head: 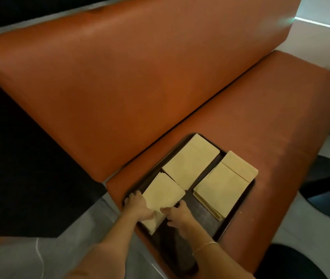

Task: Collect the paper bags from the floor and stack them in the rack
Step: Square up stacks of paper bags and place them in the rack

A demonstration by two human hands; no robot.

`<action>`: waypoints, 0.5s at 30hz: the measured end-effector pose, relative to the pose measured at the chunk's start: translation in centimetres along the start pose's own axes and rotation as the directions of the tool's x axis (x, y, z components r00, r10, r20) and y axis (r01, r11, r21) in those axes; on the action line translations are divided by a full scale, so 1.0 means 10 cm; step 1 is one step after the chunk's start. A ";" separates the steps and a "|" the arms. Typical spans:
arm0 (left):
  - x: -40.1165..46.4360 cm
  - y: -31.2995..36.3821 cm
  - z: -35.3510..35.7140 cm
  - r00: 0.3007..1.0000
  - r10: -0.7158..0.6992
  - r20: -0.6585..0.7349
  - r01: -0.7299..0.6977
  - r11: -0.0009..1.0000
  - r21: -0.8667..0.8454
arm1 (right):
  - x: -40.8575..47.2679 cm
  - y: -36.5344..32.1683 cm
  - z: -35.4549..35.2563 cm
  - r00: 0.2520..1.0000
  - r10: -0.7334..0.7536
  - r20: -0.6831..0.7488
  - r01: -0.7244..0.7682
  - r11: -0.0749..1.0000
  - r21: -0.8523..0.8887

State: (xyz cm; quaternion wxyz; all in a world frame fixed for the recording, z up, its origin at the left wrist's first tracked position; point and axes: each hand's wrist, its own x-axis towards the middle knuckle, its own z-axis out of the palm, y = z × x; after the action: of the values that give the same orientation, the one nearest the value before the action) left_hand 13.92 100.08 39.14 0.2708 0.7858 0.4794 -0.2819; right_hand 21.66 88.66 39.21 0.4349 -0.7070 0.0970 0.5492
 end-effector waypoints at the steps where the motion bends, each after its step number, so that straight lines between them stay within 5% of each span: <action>1: 0.03 -0.01 0.01 1.000 -0.025 0.012 0.026 0.999 -0.032 | 0.02 -0.01 0.02 1.000 -0.011 -0.004 0.011 1.000 -0.006; 8: 0.11 -0.04 0.03 0.990 -0.061 0.123 0.083 0.980 -0.181 | 0.10 -0.01 0.00 0.999 -0.003 -0.036 0.004 0.999 0.033; 15: 0.07 -0.02 0.03 0.989 -0.080 0.126 0.098 0.985 -0.141 | 0.10 0.05 -0.01 0.999 0.040 -0.026 -0.037 0.994 0.104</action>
State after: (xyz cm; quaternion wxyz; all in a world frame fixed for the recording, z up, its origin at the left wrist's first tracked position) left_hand 13.97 100.34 38.42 0.3430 0.7232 0.5164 -0.3043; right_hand 21.79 88.68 38.14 0.4590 -0.6890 0.1451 0.5418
